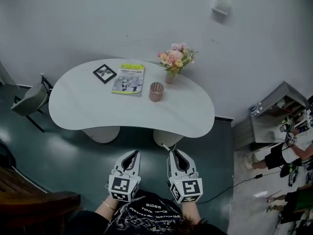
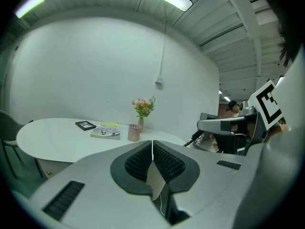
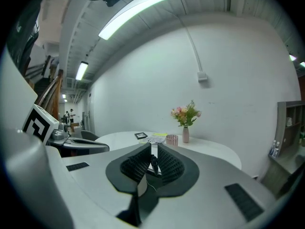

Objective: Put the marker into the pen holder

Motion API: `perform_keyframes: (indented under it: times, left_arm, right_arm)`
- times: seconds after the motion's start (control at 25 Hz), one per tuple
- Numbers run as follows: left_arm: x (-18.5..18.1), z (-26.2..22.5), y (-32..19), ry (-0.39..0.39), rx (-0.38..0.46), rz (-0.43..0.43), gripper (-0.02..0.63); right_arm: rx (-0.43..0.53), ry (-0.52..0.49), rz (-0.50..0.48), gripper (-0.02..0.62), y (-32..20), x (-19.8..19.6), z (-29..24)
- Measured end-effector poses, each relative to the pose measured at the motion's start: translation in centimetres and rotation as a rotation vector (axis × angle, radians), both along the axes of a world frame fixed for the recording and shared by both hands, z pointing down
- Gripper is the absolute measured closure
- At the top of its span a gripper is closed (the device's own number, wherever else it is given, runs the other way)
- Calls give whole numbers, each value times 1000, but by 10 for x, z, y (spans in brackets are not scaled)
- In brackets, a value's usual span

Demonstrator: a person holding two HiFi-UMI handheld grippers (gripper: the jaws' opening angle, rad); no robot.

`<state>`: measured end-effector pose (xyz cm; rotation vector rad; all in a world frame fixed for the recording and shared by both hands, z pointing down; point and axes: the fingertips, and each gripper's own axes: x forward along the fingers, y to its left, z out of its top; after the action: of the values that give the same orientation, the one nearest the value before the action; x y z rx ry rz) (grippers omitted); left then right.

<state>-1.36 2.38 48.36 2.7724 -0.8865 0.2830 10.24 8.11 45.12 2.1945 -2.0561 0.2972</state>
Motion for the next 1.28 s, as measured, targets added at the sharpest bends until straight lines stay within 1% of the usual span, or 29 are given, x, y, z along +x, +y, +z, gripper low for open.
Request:
perform_keyframes:
  times: [0.32,0.52,0.68,0.84,1.0,1.28]
  left_arm:
    - [15,-1,-74,19,-10,76,579]
    - [21,-2,-116,17,-12,124,579]
    - [23,-2,-142,13,-7,150,580]
    - [24,-7,-164,18,-4,145,580]
    - [20,-4,-175,18,-13,129,580]
    - [23,-2,-193,6,-11,78,580]
  right_arm:
    - [-15,31,72,531,-60,11,-6]
    - [-16,22,119,531,-97,13,-6]
    - [-16,18,135,531,-121,10,-4]
    - [-10,12,145,531,-138,12,-6]
    - [-7,7,148,531,-147,14,-6]
    - [3,0,129,531,-170,33,-7]
